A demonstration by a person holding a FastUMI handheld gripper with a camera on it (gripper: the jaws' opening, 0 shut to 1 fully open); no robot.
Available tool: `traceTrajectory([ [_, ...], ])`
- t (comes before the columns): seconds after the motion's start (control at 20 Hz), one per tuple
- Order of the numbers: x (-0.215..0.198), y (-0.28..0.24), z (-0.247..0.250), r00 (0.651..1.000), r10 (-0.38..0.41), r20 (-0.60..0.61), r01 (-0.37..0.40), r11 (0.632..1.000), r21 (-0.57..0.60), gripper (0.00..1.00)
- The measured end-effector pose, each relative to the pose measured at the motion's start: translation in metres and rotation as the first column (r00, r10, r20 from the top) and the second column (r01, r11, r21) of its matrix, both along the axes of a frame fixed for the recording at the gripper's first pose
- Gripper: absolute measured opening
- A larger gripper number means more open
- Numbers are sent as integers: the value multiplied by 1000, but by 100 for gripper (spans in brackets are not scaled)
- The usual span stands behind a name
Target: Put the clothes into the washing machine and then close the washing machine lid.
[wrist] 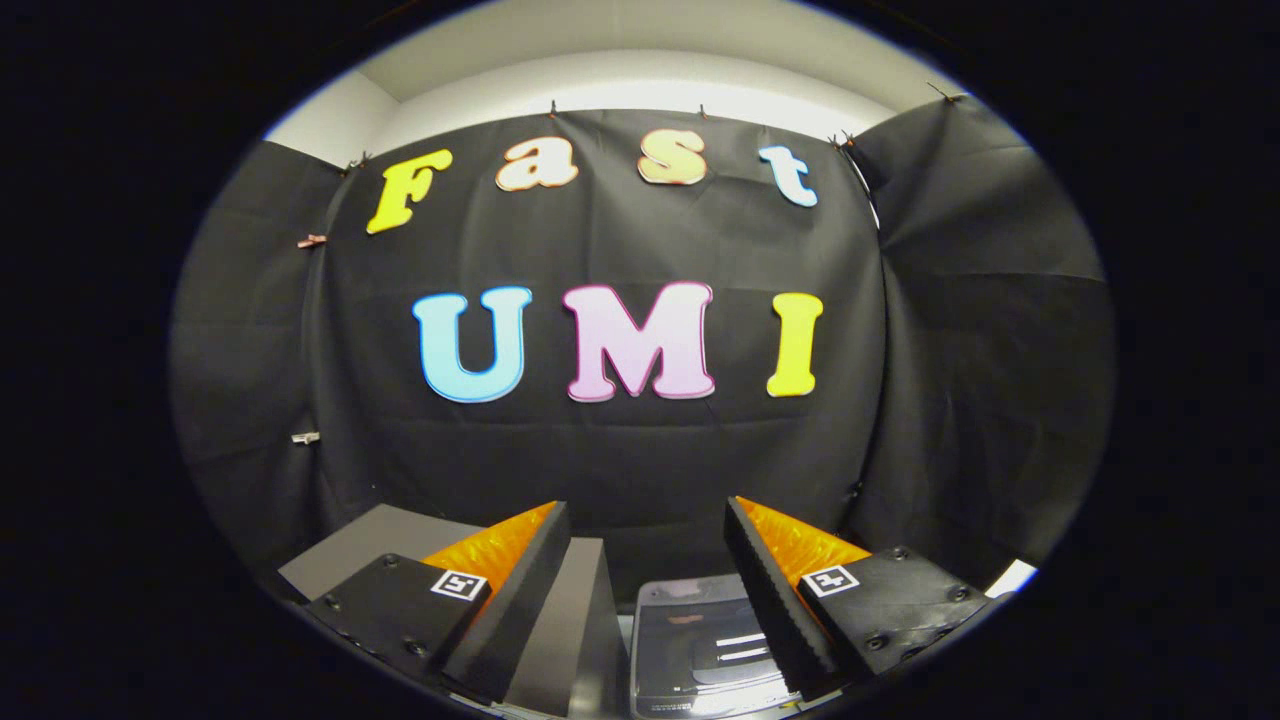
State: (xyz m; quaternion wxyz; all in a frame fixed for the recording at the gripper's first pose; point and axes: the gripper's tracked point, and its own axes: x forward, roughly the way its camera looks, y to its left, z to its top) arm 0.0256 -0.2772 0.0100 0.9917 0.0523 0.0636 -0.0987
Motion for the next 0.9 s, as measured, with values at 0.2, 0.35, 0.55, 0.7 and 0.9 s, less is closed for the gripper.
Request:
traceTrajectory([
  [0.2,-15,14,18,1000,7,12,-7,1000,-24,99],
  [0.35,-23,24,35,1000,13,28,-13,1000,-17,98],
  [0.55,-27,29,58,997,20,81,-18,1000,-18,98],
  [0.7,-22,35,62,994,39,101,-35,998,-43,98],
  [0.9,-21,47,55,994,54,90,-51,998,-36,98],
])
